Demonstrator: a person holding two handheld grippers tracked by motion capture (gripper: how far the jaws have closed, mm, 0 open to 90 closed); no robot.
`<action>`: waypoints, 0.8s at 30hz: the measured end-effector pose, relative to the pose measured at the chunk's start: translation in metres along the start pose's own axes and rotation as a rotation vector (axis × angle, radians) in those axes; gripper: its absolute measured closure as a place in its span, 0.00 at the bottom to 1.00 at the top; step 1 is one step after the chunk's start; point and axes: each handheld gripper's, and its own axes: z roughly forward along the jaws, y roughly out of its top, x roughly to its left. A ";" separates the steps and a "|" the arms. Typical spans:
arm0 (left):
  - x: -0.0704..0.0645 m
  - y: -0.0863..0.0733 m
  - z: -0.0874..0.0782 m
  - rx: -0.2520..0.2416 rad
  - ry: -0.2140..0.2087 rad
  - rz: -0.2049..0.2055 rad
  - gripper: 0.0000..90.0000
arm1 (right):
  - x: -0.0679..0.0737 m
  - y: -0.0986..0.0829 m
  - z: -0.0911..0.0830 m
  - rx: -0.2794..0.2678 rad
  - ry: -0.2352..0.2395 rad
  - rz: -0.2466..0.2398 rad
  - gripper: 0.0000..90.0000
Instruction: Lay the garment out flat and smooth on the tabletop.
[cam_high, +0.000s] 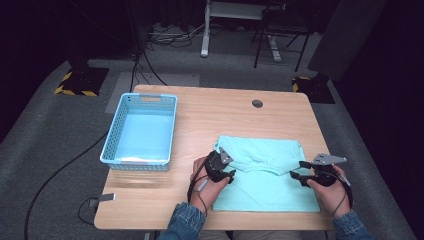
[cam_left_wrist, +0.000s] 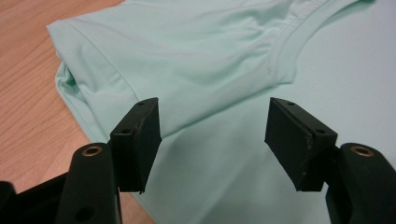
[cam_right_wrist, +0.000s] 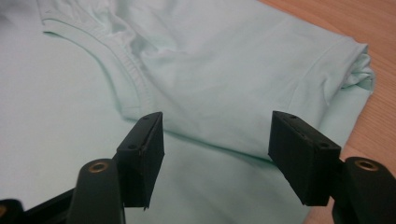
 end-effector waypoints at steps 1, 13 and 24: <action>0.002 0.001 0.004 0.004 -0.001 -0.004 0.40 | -0.002 0.001 0.003 0.003 0.000 0.005 0.40; 0.017 0.016 0.018 0.041 -0.022 -0.031 0.72 | -0.017 0.013 0.022 0.043 0.020 0.026 0.80; 0.013 0.026 0.002 -0.011 -0.011 -0.004 0.97 | -0.015 0.024 0.008 -0.004 -0.002 -0.012 1.00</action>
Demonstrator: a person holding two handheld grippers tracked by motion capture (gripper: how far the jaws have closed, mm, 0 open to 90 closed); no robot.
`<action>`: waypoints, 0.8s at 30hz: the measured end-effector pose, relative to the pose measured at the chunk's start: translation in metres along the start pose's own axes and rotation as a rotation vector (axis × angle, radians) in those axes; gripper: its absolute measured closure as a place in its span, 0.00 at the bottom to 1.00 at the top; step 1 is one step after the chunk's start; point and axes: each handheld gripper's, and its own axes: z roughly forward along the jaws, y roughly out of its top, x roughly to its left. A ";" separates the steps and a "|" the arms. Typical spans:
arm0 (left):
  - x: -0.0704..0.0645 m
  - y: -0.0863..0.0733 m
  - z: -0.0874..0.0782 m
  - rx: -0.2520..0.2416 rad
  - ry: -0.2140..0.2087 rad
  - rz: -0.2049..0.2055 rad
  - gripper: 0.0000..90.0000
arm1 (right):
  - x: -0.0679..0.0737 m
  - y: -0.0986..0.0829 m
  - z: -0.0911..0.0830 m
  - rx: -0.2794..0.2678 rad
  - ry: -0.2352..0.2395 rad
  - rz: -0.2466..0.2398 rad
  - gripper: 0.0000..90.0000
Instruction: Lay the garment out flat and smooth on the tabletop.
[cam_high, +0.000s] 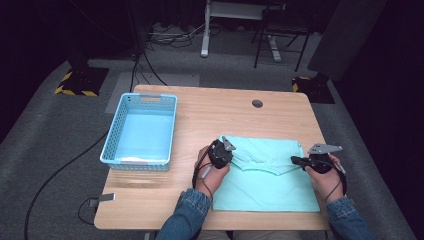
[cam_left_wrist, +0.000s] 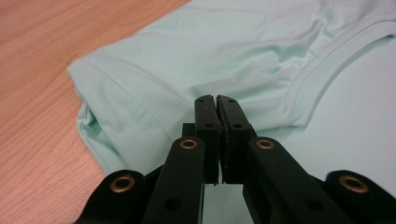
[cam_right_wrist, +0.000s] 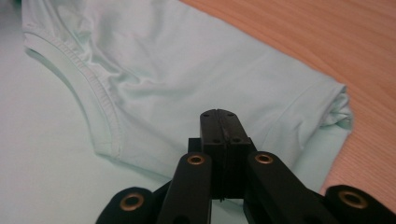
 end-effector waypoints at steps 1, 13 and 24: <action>-0.002 0.001 -0.002 -0.011 0.002 0.003 0.97 | 0.000 0.000 -0.003 -0.007 -0.003 -0.002 1.00; -0.014 0.012 -0.023 -0.088 0.000 0.028 0.97 | 0.007 -0.016 0.005 0.040 0.025 0.006 0.59; -0.016 0.007 -0.025 -0.099 -0.021 0.021 0.97 | 0.008 -0.012 0.000 0.024 0.008 -0.020 0.98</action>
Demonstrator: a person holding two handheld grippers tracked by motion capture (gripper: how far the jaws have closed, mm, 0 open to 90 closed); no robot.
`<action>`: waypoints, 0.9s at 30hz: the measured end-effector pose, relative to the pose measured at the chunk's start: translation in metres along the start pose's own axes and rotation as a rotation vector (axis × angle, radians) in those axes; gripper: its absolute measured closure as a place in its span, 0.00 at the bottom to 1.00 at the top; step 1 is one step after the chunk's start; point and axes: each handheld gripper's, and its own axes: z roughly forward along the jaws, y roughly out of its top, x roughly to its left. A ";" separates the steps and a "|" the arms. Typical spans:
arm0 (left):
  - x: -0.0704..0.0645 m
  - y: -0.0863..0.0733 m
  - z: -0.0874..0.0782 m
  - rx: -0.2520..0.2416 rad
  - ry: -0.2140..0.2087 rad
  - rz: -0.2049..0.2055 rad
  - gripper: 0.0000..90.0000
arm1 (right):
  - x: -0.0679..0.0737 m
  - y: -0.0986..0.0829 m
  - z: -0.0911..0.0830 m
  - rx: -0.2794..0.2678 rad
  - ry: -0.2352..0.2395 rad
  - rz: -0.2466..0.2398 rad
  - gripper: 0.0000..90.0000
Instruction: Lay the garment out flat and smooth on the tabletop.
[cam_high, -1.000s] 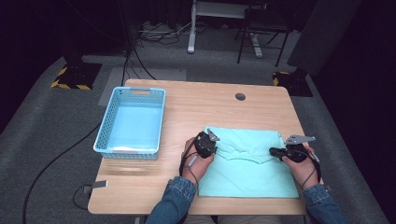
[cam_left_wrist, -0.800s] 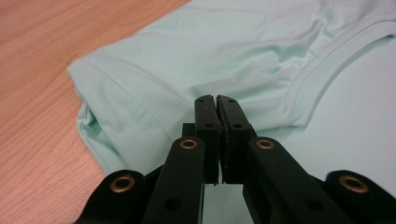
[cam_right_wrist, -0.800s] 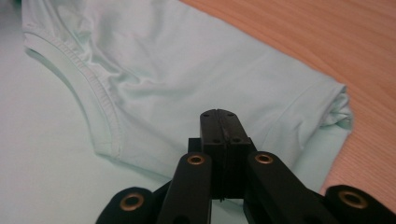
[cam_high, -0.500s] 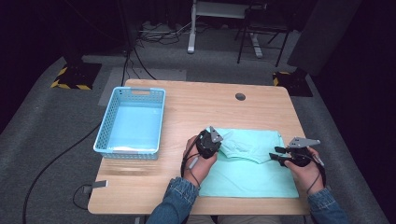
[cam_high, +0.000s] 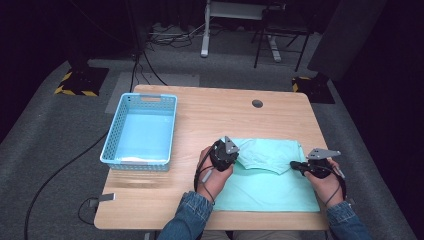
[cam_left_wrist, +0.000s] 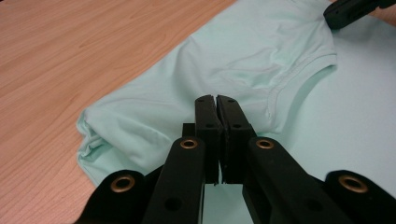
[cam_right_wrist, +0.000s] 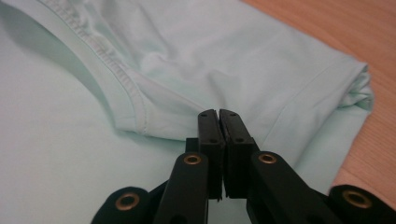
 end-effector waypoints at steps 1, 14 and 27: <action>-0.001 -0.001 -0.001 -0.002 -0.002 0.000 0.97 | 0.001 0.001 -0.004 -0.010 -0.001 -0.002 0.98; -0.029 -0.019 -0.035 0.028 -0.052 0.056 0.97 | 0.031 -0.007 -0.058 -0.033 0.042 -0.053 0.98; -0.024 -0.015 -0.032 0.072 -0.102 0.064 0.97 | 0.042 -0.001 -0.069 -0.002 0.121 -0.081 0.98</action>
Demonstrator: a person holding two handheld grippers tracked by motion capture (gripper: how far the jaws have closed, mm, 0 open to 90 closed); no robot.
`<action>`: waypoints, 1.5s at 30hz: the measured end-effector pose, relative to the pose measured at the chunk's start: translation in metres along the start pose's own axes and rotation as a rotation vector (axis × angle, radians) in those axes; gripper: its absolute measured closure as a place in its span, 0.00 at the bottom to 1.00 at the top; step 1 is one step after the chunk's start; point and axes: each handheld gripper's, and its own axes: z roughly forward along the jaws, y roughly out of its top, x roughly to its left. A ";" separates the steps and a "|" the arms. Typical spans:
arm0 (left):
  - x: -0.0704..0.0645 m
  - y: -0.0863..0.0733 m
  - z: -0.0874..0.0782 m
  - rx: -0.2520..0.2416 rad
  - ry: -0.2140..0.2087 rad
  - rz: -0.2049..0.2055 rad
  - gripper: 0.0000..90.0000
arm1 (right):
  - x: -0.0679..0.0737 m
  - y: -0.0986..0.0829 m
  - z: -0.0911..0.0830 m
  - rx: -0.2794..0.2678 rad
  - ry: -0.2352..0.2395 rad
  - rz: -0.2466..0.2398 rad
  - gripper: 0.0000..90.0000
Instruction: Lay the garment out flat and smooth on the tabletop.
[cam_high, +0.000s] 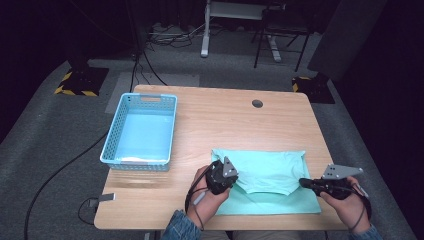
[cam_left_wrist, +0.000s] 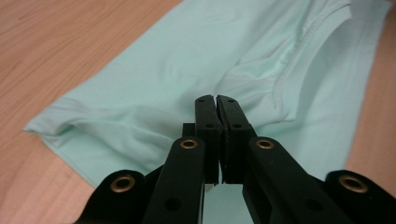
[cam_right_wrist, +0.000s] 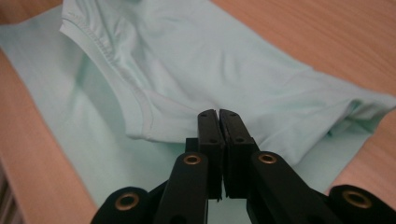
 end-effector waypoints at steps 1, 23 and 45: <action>0.015 0.010 0.007 -0.005 0.011 -0.003 0.97 | -0.008 0.009 0.005 -0.003 -0.001 0.001 0.98; 0.075 0.005 0.059 -0.014 0.152 -0.133 0.44 | -0.087 0.039 0.089 -0.033 -0.120 0.089 0.37; 0.035 -0.021 0.062 0.017 0.103 -0.090 0.42 | -0.063 -0.013 0.074 0.008 -0.108 0.119 0.34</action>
